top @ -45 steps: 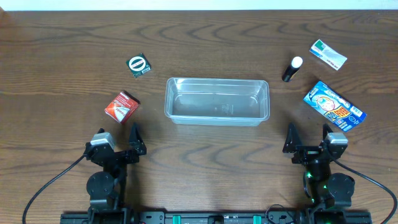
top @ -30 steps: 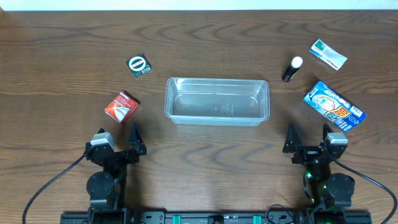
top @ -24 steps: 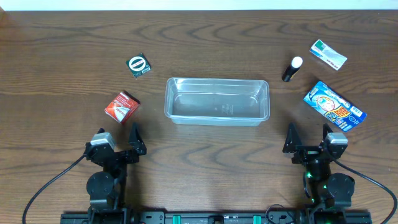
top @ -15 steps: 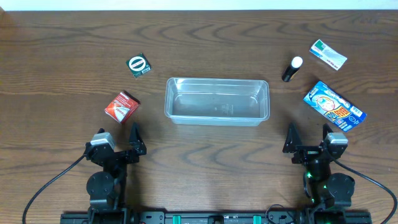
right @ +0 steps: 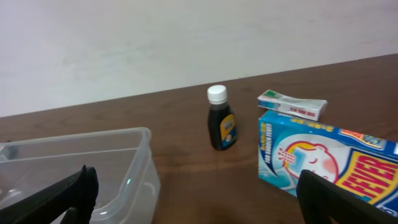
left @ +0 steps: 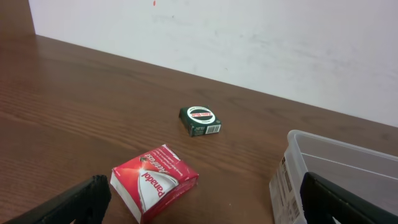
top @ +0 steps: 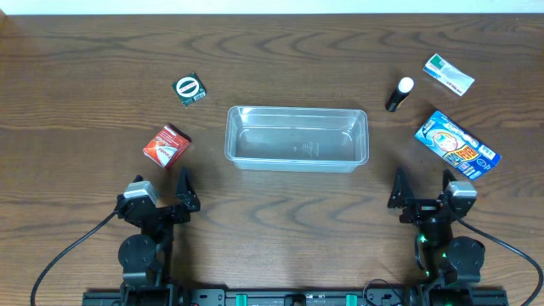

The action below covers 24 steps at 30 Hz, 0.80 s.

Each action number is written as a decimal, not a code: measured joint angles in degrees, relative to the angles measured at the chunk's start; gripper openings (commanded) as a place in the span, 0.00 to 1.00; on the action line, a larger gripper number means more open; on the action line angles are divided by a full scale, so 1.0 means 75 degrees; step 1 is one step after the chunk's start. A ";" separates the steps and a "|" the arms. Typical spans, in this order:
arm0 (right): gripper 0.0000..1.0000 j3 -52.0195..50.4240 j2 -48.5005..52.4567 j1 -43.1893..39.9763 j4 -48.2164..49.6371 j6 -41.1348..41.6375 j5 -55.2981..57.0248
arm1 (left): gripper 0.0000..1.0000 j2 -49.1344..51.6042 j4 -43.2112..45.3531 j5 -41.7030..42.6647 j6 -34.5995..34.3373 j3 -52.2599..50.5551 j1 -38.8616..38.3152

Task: Pack container
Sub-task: 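Move the right gripper toward the blue fever-patch box, then grasp the blue fever-patch box with the right gripper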

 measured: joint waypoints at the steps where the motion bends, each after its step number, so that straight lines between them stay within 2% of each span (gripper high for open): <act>1: 0.99 0.0000 0.0000 0.0000 0.0029 0.0000 0.0000 | 0.98 0.0000 0.0000 0.0003 -0.0003 0.0000 0.0000; 7: 0.99 0.0035 0.0003 0.0000 0.0321 -0.0434 -0.0108 | 0.98 0.0000 0.0000 0.0003 0.0000 0.0000 0.0000; 11: 0.99 0.0638 0.0405 -0.0003 -0.0207 -0.1055 -0.0108 | 0.98 0.0000 0.0000 0.0003 0.0000 0.0000 0.0000; 18: 0.99 0.3832 0.3229 -0.0286 -0.1859 -0.1769 -0.0102 | 0.98 0.0000 0.0003 0.0000 0.0000 0.0000 0.0000; 24: 0.99 0.7128 0.6164 -0.0539 -0.4538 -0.2028 -0.0093 | 0.98 0.0000 -0.0006 0.0003 0.0003 0.0000 0.0000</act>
